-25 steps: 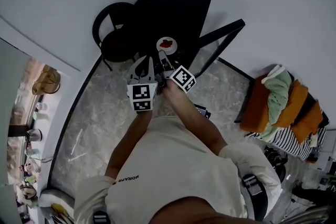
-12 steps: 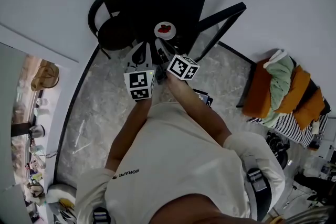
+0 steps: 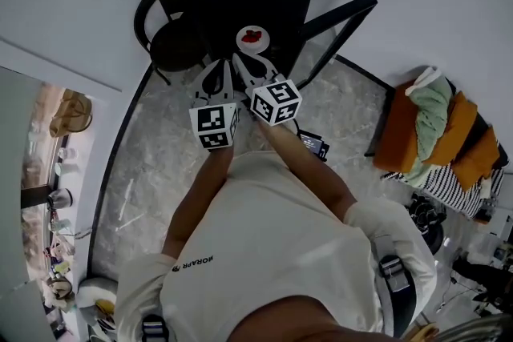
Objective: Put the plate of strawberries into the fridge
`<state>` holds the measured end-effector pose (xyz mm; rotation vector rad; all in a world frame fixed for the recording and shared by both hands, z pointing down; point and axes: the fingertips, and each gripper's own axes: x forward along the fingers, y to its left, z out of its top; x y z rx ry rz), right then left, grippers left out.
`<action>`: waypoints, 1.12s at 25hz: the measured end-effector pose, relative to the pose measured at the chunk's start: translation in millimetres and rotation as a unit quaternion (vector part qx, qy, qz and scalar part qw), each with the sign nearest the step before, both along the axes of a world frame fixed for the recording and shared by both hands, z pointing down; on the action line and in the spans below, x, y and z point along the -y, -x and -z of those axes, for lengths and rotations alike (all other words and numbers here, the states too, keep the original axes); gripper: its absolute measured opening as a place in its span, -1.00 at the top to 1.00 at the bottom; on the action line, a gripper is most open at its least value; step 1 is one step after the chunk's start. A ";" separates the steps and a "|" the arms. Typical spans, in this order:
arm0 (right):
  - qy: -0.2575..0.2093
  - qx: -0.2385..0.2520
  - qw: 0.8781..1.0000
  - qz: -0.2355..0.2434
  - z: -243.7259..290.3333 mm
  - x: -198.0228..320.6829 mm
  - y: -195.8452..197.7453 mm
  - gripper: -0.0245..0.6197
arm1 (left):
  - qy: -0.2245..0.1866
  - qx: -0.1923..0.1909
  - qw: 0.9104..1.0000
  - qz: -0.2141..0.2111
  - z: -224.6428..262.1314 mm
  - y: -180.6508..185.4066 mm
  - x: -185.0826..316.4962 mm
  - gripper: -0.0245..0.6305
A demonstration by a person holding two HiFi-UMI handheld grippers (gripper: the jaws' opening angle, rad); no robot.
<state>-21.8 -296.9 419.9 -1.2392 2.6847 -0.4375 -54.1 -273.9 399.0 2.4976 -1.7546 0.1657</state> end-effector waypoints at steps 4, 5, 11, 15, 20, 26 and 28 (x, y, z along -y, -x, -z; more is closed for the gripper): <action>-0.032 -0.048 0.998 0.001 2.2 -8.2 0.1 0.89 | 0.004 -0.010 1.000 0.006 -4.5 2.4 -4.8 0.92; -0.034 -0.053 0.998 0.001 2.0 -9.1 0.4 0.89 | 0.005 -0.013 1.000 0.008 -4.8 3.5 -5.6 0.92; -0.035 -0.073 0.997 0.002 -1.7 -12.0 -0.6 0.89 | 0.006 -0.016 1.000 0.011 -9.6 4.0 -7.6 0.92; -0.041 -0.081 0.996 0.001 -0.2 -13.5 -1.2 0.89 | 0.007 -0.021 1.000 0.011 -11.2 2.0 -8.4 0.92; -0.033 -0.072 0.997 0.000 2.7 -16.4 -3.1 0.89 | 0.009 -0.021 1.000 0.012 -11.8 1.9 -11.3 0.92; -0.034 -0.071 0.997 0.004 5.1 -17.6 -1.6 0.89 | 0.011 -0.019 1.000 0.012 -15.6 1.1 -10.9 0.92; -0.034 -0.074 0.997 0.004 4.2 -18.2 -1.7 0.89 | 0.012 -0.019 1.000 0.012 -16.8 1.2 -11.1 0.92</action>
